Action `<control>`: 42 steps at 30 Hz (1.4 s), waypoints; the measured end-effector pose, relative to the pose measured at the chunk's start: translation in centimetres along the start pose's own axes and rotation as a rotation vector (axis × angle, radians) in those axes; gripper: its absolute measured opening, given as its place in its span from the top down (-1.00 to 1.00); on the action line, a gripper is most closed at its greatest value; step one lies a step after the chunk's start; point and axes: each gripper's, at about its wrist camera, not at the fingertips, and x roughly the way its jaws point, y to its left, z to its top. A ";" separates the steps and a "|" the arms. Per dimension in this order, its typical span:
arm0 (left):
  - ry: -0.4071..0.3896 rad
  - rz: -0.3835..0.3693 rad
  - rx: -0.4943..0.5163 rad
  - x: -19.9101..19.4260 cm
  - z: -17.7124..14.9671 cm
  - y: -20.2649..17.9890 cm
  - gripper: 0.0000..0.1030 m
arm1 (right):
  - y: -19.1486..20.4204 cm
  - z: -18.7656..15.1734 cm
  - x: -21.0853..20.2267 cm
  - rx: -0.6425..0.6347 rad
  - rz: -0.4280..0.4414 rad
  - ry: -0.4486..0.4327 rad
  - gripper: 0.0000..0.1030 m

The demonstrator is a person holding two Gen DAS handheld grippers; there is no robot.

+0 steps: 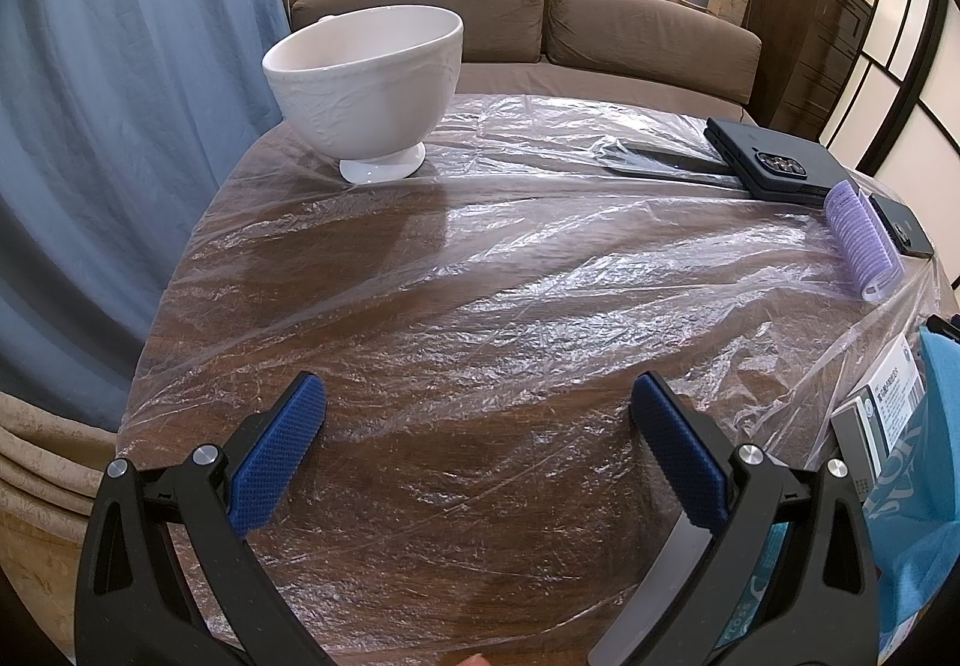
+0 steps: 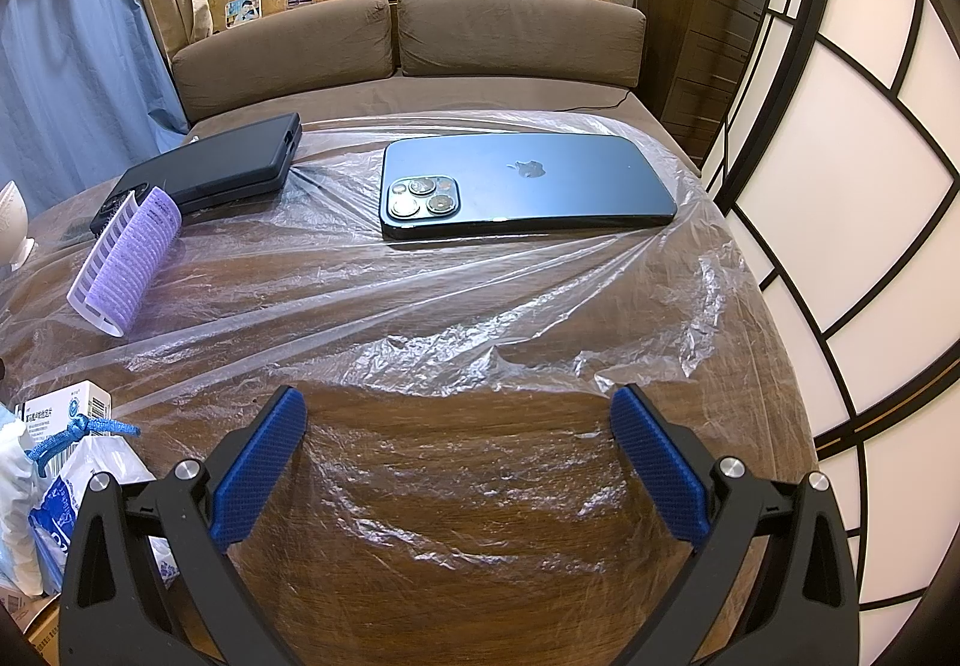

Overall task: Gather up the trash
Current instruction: 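Grasp the purple hair roller with the left tool while the right tool grasps the gold L'Oréal box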

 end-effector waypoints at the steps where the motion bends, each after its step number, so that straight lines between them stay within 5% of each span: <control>1: 0.000 0.000 0.000 0.0 0.0 0.0 -0.98 | 0.0 0.0 0.0 0.000 0.000 0.000 -0.93; 17: 0.012 -0.003 0.000 0.2 0.5 0.5 -0.98 | 0.2 0.1 -0.6 0.000 0.010 0.016 -0.92; 26: -0.130 -0.084 -0.086 -6.8 1.5 3.3 -0.98 | 0.6 0.7 -7.6 -0.026 0.098 -0.108 -0.92; 34: -0.200 -0.236 0.086 -16.1 -3.1 0.0 -0.98 | 5.2 -3.4 -15.8 -0.205 0.219 -0.174 -0.92; 42: -0.077 -0.414 0.285 -16.1 -10.6 -7.4 -0.98 | 9.8 -8.0 -17.1 -0.286 0.314 -0.096 -0.92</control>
